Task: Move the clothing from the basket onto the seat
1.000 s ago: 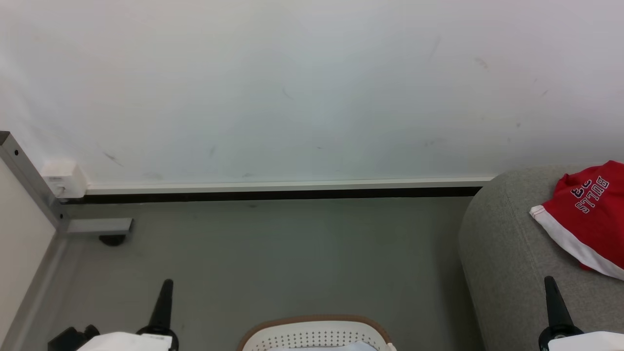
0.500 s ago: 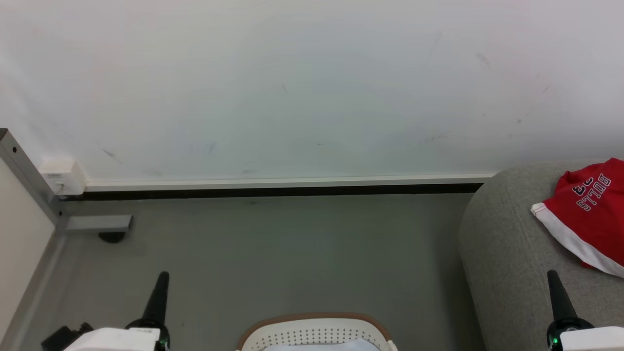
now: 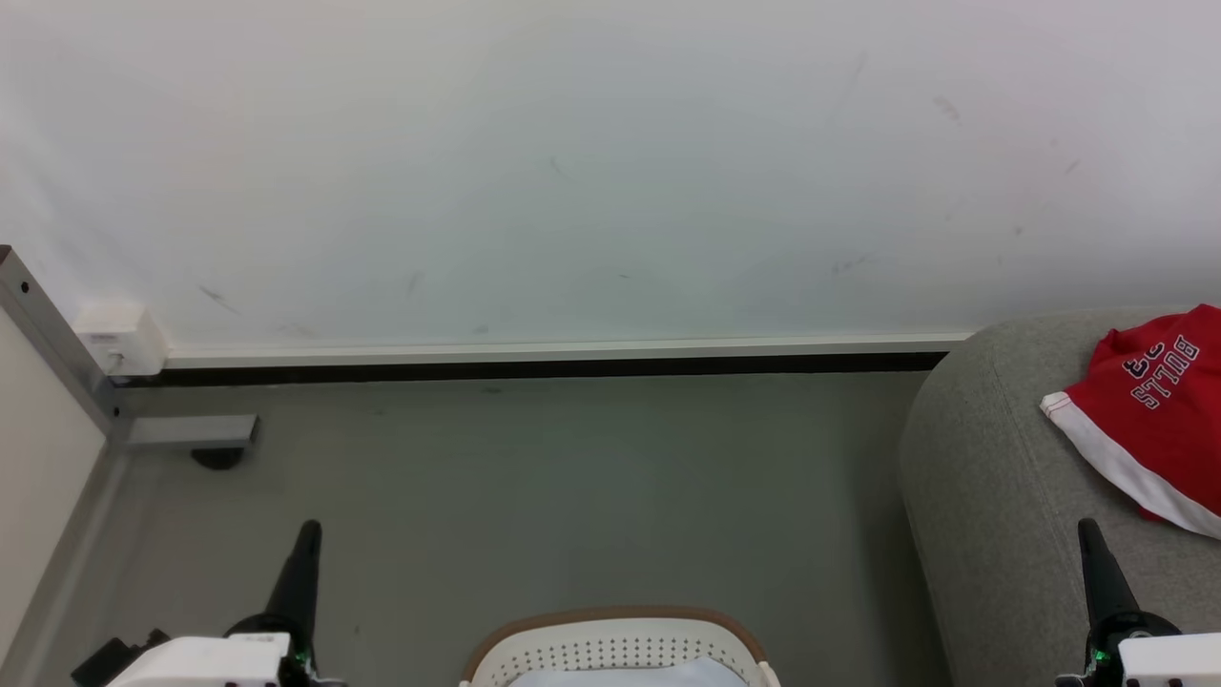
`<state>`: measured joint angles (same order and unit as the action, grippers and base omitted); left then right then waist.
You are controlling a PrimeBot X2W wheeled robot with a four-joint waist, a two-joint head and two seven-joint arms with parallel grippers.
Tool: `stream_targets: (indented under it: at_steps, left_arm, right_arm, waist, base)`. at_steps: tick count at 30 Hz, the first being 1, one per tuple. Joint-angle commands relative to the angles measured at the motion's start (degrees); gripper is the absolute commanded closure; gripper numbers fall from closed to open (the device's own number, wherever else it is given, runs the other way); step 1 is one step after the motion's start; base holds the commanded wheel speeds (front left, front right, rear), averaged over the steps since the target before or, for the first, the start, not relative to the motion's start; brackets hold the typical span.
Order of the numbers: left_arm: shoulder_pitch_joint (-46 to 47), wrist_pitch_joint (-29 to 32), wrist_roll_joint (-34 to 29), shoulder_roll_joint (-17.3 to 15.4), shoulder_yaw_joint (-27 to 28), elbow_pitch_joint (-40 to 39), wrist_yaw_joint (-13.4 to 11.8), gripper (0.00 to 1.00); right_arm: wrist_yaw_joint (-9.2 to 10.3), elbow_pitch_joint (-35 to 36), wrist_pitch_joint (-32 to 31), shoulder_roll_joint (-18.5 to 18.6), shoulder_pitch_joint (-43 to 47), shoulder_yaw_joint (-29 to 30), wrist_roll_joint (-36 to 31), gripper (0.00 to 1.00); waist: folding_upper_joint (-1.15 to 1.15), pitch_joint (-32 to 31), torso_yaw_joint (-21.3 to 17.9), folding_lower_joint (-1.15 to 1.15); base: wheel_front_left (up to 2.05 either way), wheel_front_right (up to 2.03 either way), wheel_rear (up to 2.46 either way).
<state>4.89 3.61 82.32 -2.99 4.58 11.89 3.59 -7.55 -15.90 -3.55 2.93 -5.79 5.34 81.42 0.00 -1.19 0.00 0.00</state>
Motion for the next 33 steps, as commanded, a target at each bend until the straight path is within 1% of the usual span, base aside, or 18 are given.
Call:
stream_targets:
  at_steps: [1,25,33]
  left_arm:
    - [0.9,0.5,1.1,-0.1,0.3,-0.6,0.4,1.00]
    - [1.5,3.1,10.3,0.1,2.3,-1.4,0.7,1.00]
    - [1.5,3.1,10.4,0.1,2.3,-1.4,0.7,1.00]
  right_arm:
    - [0.09,0.5,-0.4,0.4,-1.1,0.2,1.1,1.00]
    - [0.12,1.2,-2.6,0.7,-1.8,0.7,11.5,1.00]
    - [0.12,1.2,-2.6,0.7,-1.8,0.6,11.7,1.00]
  waist:
    - [0.00,0.0,0.0,0.00]
    - [0.00,1.0,0.0,0.00]
    - [0.00,1.1,0.0,0.00]
  base:
    - [0.00,0.00,0.00]
    - [0.00,0.00,0.00]
    - [0.00,0.00,0.00]
